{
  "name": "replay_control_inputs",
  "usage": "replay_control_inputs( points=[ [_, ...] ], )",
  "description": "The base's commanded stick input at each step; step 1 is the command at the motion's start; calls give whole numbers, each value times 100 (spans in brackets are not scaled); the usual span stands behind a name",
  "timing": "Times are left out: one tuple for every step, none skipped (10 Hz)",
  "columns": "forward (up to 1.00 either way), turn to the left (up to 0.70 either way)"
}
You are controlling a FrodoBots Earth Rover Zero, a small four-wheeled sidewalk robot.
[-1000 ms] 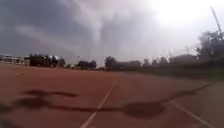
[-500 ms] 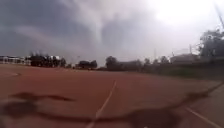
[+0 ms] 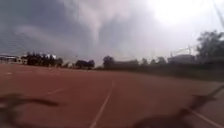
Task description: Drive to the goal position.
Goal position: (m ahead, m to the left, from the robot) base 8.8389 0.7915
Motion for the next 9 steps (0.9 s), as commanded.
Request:
replay_control_inputs(
  points=[
    [70,-15],
    [70,0],
    [70,0],
    [70,0],
    [70,0],
    [70,0],
    [70,0],
    [70,0],
    [70,0]
  ],
)
